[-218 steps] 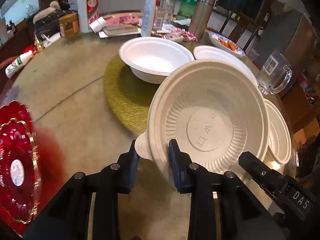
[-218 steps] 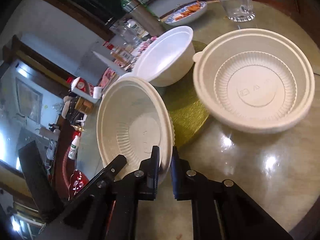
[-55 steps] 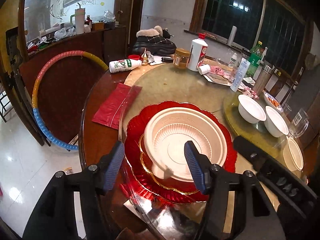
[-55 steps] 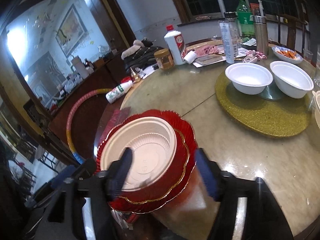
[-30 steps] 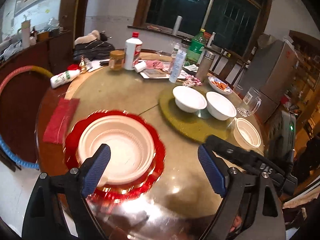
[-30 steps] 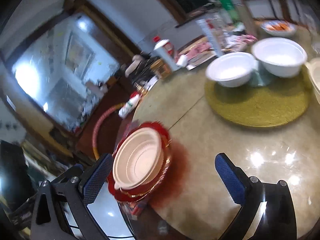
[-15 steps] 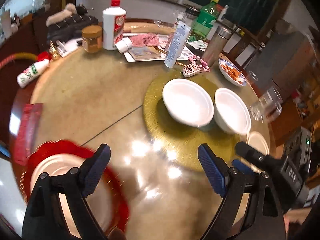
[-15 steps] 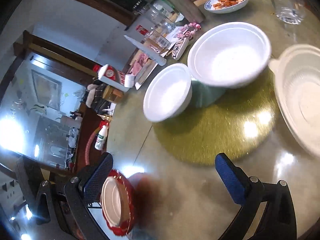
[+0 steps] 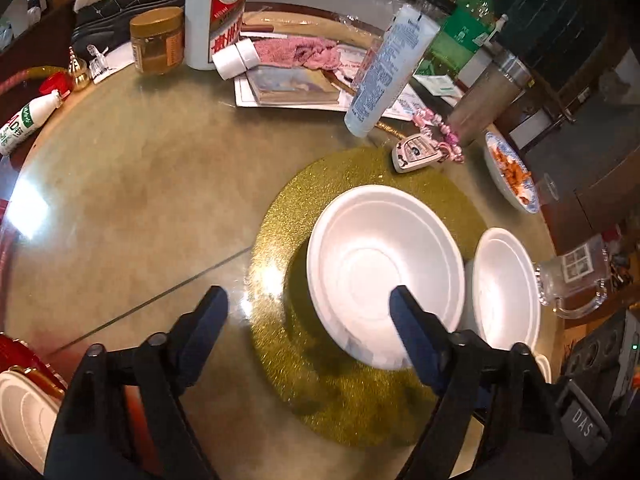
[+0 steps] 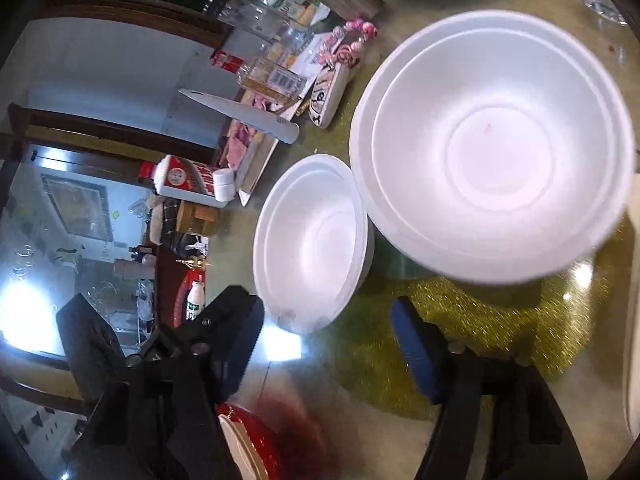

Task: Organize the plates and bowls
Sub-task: 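Move both grippers to the white foam bowl on the gold mat and grasp its rim, then lift the white foam bowl and carry it toward the plate stack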

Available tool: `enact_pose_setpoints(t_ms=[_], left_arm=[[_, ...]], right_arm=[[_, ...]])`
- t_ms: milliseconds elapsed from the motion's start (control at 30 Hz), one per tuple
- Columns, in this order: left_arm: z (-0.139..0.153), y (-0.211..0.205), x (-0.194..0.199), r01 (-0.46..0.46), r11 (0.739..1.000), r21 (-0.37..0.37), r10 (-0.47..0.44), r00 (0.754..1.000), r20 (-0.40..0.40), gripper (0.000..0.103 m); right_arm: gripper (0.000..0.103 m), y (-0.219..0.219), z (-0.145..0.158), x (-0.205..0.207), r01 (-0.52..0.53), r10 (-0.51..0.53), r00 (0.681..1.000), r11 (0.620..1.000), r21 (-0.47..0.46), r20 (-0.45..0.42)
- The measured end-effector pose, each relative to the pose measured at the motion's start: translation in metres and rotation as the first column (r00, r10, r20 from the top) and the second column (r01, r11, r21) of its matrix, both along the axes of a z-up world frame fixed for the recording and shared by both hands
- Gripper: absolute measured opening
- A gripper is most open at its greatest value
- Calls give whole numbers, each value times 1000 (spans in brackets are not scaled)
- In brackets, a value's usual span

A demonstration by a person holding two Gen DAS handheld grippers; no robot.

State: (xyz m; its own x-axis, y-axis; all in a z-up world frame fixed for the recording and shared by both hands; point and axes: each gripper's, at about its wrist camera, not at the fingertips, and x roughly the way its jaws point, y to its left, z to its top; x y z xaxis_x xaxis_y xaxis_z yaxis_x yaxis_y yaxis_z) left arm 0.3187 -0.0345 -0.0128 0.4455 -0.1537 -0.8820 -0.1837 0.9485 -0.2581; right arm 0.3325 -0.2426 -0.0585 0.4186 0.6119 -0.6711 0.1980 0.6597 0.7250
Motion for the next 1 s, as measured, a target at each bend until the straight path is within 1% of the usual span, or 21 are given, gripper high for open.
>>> enact_pose_setpoints(t_ms=[67, 100, 133, 167, 200, 233, 300, 400, 533, 600, 667, 733, 833, 900, 1000], left_arm=[[-10, -8, 6, 8, 1000, 19, -7, 999, -36, 51], [-16, -11, 10, 13, 1000, 17, -12, 998, -59, 45], [-22, -14, 12, 15, 1000, 18, -13, 996, -84, 32], [-27, -15, 13, 17, 1000, 17, -15, 995, -95, 18], [-33, -16, 11, 15, 1000, 21, -13, 994, -105, 16], [-34, -15, 7, 12, 1000, 24, -10, 996, -84, 17], [-32, -16, 0, 24, 999, 35, -22, 998, -61, 16], [-24, -21, -12, 39, 996, 81, -37, 999, -27, 15], [-11, -24, -39, 56, 992, 111, -59, 998, 27, 15], [-5, -27, -54, 64, 989, 131, -72, 996, 54, 15], [0, -31, -64, 71, 986, 148, -83, 994, 77, 15], [4, -33, -82, 84, 985, 150, -100, 990, 100, 15], [0, -39, -109, 101, 983, 156, -120, 985, 123, 15], [-3, -44, -126, 116, 980, 162, -139, 980, 142, 16], [-5, -49, -149, 124, 977, 174, -154, 972, 177, 16]], right_arm=[[51, 2, -4, 6, 14, -14, 1000, 1000, -25, 2], [49, 4, -5, 7, 17, -17, 1000, 999, -30, 0], [43, 7, -10, 9, 11, -11, 1000, 999, -38, -9], [32, 8, -13, 10, 4, -5, 1000, 999, -38, -15], [24, 10, -16, 9, 3, -4, 1000, 999, -42, -17], [10, 11, -17, 6, 7, -9, 1000, 997, -70, -19], [10, 13, -18, 0, 1, -2, 1000, 996, -90, -2], [9, 15, -18, -16, 5, -3, 1000, 995, -97, 20], [10, 13, -6, -37, 8, -2, 998, 995, -104, 61], [10, 13, 3, -50, 14, -3, 996, 992, -124, 89], [10, 11, 9, -69, 18, -3, 993, 991, -134, 118], [10, 8, 11, -89, 24, -5, 990, 991, -135, 142], [10, 2, 10, -121, 45, -22, 986, 989, -143, 164], [10, 0, 11, -143, 68, -33, 981, 981, -179, 192], [10, -1, 10, -171, 87, -40, 974, 976, -202, 224]])
